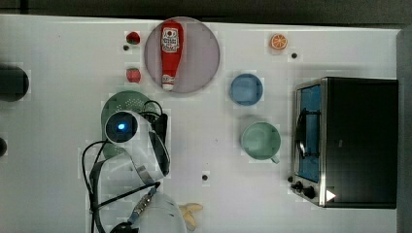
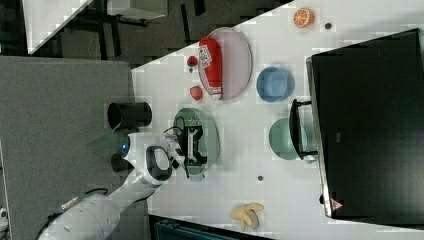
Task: Drag strainer left to right.
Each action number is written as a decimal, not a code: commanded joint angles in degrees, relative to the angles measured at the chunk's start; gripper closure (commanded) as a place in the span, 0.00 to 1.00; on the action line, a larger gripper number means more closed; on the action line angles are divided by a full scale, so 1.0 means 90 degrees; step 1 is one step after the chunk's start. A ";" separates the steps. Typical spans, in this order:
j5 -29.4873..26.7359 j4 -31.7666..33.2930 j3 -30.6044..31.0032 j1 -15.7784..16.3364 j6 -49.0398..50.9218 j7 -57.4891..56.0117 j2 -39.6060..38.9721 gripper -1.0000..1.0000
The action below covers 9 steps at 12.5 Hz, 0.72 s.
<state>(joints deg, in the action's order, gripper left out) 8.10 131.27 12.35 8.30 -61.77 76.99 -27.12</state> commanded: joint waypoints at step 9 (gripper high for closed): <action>0.0064 0.0545 -0.1369 -0.0375 0.0023 -0.2328 0.0584 0.00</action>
<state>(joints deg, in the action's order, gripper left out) 9.86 136.41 0.70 5.80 -60.60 62.89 -23.07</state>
